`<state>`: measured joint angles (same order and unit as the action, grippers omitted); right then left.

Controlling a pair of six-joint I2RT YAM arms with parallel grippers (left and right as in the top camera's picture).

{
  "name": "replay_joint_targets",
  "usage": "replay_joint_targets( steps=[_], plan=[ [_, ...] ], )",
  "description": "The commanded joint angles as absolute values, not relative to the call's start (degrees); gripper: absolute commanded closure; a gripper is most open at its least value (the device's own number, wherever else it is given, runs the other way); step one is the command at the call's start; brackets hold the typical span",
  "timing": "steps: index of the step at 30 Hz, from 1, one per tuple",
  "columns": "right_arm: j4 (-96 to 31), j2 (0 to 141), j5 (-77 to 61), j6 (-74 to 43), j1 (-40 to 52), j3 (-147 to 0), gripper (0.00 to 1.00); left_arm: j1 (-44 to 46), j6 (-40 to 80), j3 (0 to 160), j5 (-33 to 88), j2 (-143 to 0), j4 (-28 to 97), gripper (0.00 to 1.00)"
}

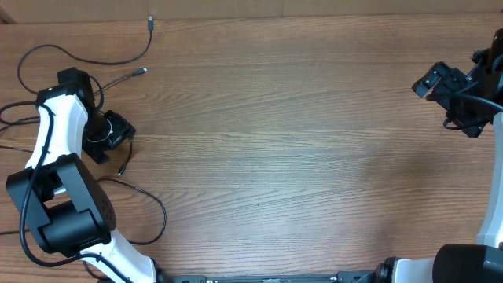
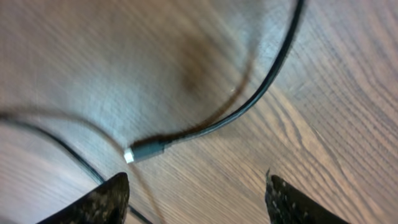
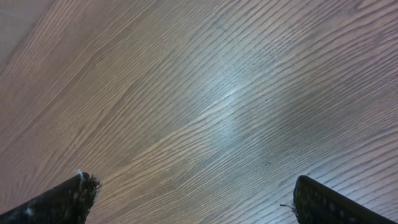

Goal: Untangle cables

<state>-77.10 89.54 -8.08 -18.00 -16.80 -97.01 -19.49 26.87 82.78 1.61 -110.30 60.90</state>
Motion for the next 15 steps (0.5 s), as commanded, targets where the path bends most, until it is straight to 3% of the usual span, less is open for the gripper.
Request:
replay_joint_targets(
  steps=[1, 9, 15],
  plan=[
    [-76.82, 89.52, -7.7, -17.78, -16.8, -97.47, 0.0, -19.18, 16.97, 80.12, 0.49, -110.59, 58.41, 0.3],
    [-76.82, 89.52, -7.7, -17.78, -16.8, -97.47, 0.0, -19.09, 11.27, 73.47, 2.39, -110.59, 51.44, 0.32],
    [-76.82, 89.52, -7.7, -17.78, -16.8, -97.47, 0.0, -19.09, 11.31, 70.74, 1.91, -110.59, 47.81, 0.59]
  ],
)
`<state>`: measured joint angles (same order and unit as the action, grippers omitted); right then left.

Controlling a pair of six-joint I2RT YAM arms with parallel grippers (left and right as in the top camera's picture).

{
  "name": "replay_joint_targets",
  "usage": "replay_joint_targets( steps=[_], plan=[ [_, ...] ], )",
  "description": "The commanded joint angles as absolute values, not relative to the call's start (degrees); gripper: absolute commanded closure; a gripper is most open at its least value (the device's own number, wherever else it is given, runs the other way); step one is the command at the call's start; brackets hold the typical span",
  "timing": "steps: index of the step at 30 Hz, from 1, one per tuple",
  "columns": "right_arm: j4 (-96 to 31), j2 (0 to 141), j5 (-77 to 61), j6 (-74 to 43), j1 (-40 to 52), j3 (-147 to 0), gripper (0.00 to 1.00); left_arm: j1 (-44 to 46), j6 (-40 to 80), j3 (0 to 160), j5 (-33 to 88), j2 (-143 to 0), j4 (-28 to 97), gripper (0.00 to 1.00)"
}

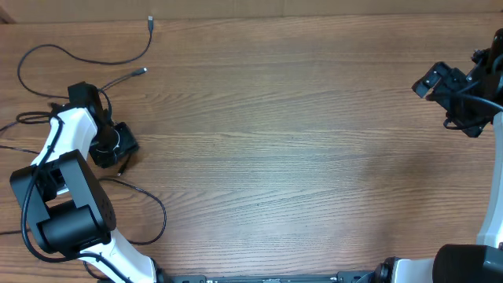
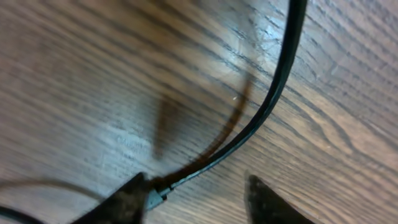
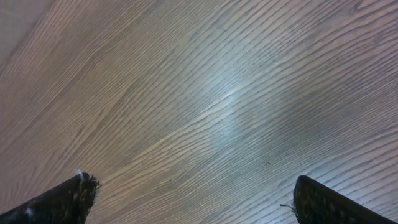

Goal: Untangle cables

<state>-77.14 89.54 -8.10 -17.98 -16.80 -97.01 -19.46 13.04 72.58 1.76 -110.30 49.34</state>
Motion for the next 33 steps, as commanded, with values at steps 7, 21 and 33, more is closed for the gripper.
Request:
replay_joint_targets(
  steps=[7, 21, 33],
  plan=[
    [-76.82, 89.52, -7.7, -17.78, -16.8, -97.47, 0.0, -18.98, 11.27, 66.54, 1.13, -110.61, 42.26, 0.62],
    [-76.82, 89.52, -7.7, -17.78, -16.8, -97.49, 0.0, -19.11, 2.68, 70.65, 1.65, -110.56, 33.58, 0.96],
    [-76.82, 89.52, -7.7, -17.78, -16.8, -97.47, 0.0, -19.09, 6.87, 83.0, 8.58, -110.56, 38.17, 0.51]
  ],
)
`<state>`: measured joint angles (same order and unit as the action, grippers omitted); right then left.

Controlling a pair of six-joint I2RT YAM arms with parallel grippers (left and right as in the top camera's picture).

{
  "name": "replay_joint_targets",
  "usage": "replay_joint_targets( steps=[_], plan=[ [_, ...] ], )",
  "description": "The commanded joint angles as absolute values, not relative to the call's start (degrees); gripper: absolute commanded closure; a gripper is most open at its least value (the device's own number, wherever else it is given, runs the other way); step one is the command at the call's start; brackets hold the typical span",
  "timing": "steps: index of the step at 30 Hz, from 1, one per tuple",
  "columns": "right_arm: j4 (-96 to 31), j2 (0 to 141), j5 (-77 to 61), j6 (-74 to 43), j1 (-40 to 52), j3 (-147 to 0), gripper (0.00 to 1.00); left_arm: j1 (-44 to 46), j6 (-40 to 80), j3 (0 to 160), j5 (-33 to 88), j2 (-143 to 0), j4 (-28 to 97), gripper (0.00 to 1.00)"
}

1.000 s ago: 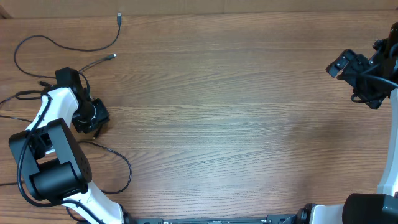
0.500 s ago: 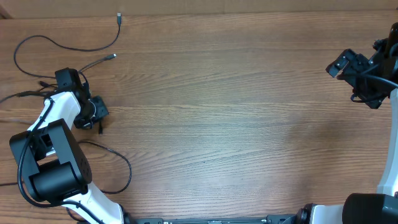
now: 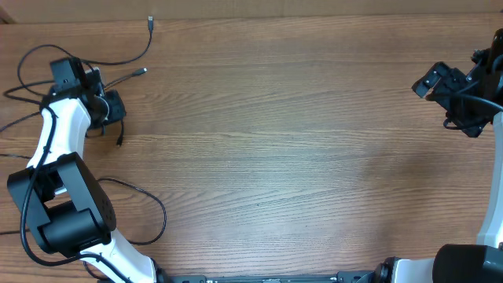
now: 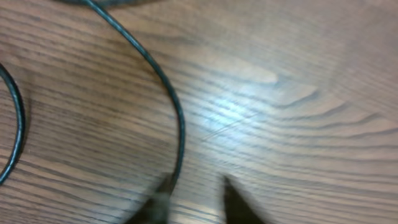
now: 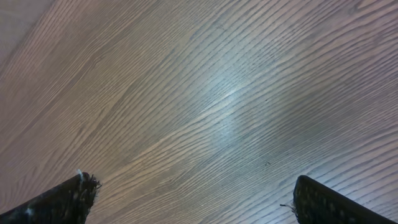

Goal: Untangle cables

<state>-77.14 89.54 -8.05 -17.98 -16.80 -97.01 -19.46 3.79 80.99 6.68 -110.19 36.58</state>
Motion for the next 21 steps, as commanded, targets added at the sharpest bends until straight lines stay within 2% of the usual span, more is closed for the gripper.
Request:
replay_joint_targets(
  steps=[1, 3, 7, 11, 16, 21],
  plan=[
    [-76.82, 89.52, -7.7, -17.78, -16.8, -97.47, 0.0, -19.11, 6.87, 83.0, 8.54, -110.56, 38.94, 0.48],
    [-76.82, 89.52, -7.7, -17.78, -16.8, -97.47, 0.0, -19.11, 6.85, 82.98, 8.43, -110.59, 40.36, 0.4],
    [-76.82, 89.52, -7.7, -17.78, -16.8, -97.49, 0.0, -19.09, 6.87, 82.98, 8.78, -110.59, 44.34, 0.42],
    [-76.82, 89.52, -7.7, -17.78, -16.8, -97.47, 0.0, -19.57, 6.85, 83.11, 6.11, -110.54, 50.35, 0.37],
    [-76.82, 89.52, -7.7, -17.78, -16.8, -97.47, 0.0, -23.83, 21.67, 89.03, 4.91, -109.21, 60.14, 0.41],
    [-76.82, 89.52, -7.7, -17.78, -16.8, -97.47, 0.0, -27.73, 27.46, 89.1, 4.82, -109.1, 66.43, 0.38]
  ],
)
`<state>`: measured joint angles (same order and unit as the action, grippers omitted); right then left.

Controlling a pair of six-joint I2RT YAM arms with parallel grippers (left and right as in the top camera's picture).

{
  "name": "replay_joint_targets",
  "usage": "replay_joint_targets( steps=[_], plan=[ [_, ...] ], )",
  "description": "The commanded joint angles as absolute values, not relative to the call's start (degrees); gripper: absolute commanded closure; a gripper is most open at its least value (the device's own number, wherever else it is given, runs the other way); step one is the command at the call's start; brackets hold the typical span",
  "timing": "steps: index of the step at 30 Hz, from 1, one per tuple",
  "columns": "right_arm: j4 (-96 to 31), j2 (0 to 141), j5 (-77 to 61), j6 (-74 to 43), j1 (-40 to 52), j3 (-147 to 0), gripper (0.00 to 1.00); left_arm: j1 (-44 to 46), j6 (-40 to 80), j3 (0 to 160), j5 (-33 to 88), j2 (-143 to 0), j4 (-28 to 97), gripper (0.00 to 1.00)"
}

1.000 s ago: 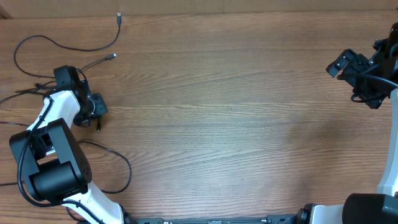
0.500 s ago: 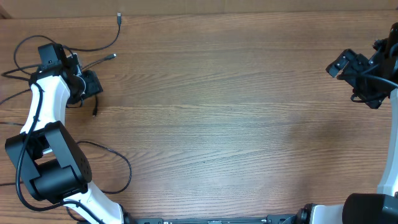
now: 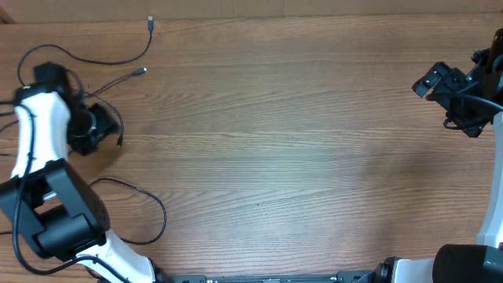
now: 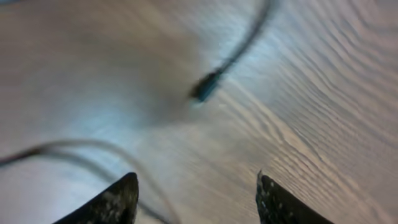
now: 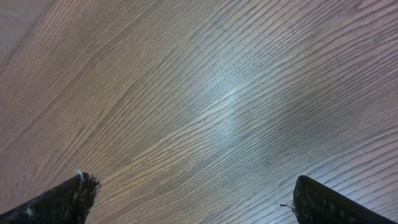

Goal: Untangle cables

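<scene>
Several thin black cables lie at the table's left end. One cable (image 3: 126, 61) runs from a plug at the far edge round to the left. A second ends in a plug (image 3: 142, 71). A third ends in a plug (image 3: 119, 142), seen blurred as the plug (image 4: 206, 86) in the left wrist view. My left gripper (image 3: 88, 130) is just left of that plug; the left gripper (image 4: 196, 179) is open with nothing between its fingers. My right gripper (image 3: 437, 82) hangs at the far right; the right gripper (image 5: 196, 183) is open over bare wood.
Another cable loop (image 3: 161, 214) lies near the left arm's base. A blurred cable (image 4: 68, 148) crosses under the left wrist. The wooden table (image 3: 299, 157) stretches between the two arms, with its far edge along the top of the overhead view.
My left gripper was shut on a cable farther from the front edge. It is now open, a little nearer and more to the left, and the cable's plug end lies free on the wood.
My left gripper stood open over a plug end near the front left. Then its fingers had narrowed around that cable. Then it was shut on the cable, farther back on the table. Now it is open and the cable lies loose. The right arm stayed still.
</scene>
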<state>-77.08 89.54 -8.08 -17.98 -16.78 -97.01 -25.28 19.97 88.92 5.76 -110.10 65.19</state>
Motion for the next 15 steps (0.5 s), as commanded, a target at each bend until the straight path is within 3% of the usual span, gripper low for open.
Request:
replay_joint_targets(
  steps=[1, 15],
  plan=[
    [-76.82, 89.52, -7.7, -17.78, -16.8, -97.47, 0.0, -28.21, 27.53, 87.96, 4.67, -109.1, 66.39, 0.38],
    [-76.82, 89.52, -7.7, -17.78, -16.8, -97.49, 0.0, -28.38, 32.47, 71.22, 4.03, -109.1, 60.31, 0.39]
  ],
)
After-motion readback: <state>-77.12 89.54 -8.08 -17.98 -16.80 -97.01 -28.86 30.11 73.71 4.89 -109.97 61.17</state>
